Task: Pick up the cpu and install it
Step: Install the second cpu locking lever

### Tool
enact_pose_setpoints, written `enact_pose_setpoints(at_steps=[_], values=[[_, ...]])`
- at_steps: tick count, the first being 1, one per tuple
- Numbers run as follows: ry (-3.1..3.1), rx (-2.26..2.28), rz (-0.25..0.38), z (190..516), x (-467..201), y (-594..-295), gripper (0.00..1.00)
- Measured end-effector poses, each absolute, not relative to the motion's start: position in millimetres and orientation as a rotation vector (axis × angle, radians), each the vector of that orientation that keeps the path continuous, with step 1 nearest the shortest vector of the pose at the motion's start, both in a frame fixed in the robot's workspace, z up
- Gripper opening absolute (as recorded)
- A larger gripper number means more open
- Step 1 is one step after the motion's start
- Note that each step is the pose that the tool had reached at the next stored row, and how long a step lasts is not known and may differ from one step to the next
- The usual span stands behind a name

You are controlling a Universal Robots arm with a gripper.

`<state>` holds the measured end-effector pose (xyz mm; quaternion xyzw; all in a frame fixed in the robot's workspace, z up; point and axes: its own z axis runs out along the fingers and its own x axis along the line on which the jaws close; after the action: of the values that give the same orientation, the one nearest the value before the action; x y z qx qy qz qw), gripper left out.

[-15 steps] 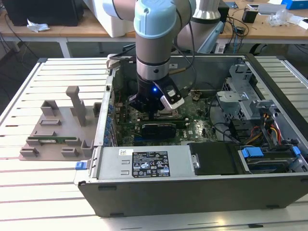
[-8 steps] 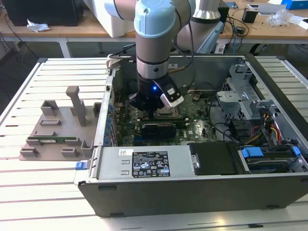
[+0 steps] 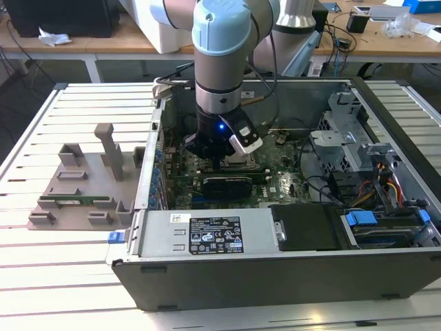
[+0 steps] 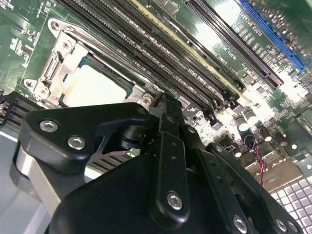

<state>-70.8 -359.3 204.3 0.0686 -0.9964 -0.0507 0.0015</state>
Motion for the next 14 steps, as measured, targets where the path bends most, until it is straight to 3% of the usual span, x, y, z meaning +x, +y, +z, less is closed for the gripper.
enact_pose_setpoints(at_steps=[5, 14], values=[[-3.126, 0.215, -0.144, 216, -67, -354, 0.11], [-3.096, 0.211, -0.008, 215, -38, -334, 0.11]])
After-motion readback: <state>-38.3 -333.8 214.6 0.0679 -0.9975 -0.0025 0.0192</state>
